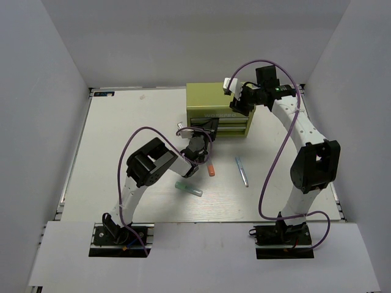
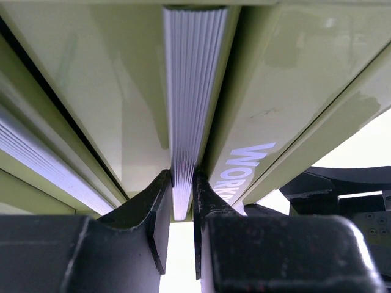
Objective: Sort the stationery into containers
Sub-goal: Open the drawer in the storage box.
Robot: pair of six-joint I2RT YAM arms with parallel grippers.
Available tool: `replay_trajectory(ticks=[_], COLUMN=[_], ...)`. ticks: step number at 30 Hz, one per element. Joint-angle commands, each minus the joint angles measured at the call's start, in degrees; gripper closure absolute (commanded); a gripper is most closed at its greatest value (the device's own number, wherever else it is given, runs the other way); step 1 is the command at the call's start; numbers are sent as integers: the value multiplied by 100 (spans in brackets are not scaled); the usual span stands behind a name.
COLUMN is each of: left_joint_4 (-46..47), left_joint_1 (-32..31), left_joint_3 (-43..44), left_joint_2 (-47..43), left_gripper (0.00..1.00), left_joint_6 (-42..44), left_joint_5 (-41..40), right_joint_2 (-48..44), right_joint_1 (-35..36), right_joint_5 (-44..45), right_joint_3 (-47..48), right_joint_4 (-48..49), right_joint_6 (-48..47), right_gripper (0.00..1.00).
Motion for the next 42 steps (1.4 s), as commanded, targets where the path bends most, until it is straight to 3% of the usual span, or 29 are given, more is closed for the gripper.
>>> replay_trajectory(ticks=[1, 16, 42], left_joint_4=[-671, -829, -1637], left_joint_1=[36, -271, -667], left_joint_3=[-111, -313, -1517], left_joint_2=[10, -104, -1484], left_gripper=[100, 100, 100], left_joint_6=[95, 148, 148], left_joint_5=[-1, 52, 219], right_joint_2=[227, 500, 719], right_joint_1=[-11, -2, 33], right_joint_5=[101, 285, 813], right_joint_3=[167, 343, 256], right_joint_4=[-383, -875, -568], right_joint_6=[30, -14, 470], right_gripper=[40, 40, 42])
